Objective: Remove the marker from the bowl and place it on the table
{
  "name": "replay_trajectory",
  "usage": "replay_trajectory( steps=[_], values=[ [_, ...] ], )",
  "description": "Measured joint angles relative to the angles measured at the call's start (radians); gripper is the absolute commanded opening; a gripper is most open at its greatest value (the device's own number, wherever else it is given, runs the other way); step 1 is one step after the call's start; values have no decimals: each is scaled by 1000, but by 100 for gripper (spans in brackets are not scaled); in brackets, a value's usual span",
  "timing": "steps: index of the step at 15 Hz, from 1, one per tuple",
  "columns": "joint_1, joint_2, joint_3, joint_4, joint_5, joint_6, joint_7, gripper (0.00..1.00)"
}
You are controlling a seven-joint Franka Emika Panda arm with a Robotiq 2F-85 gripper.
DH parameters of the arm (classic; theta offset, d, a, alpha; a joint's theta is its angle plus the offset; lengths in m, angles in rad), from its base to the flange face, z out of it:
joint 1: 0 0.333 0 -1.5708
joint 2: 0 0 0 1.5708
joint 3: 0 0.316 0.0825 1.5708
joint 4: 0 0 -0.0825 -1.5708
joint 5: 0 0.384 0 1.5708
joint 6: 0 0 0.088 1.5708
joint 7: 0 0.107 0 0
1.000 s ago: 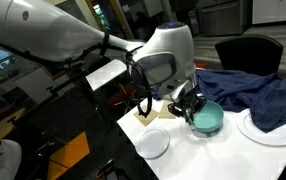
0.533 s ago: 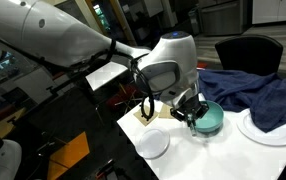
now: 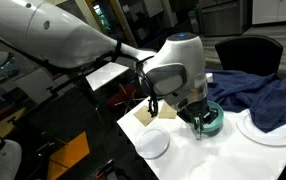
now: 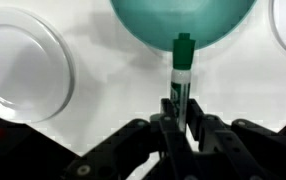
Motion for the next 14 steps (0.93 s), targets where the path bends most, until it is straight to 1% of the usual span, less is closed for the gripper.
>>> replay_trajectory(
  steps=[10, 11, 12, 14],
  values=[
    [7, 60, -79, -19, -34, 121, 487, 5],
    [28, 75, -109, -21, 7, 135, 492, 5],
    [64, 96, -158, -21, 60, 148, 482, 5],
    [112, 141, -219, -21, 148, 171, 482, 5]
  ],
)
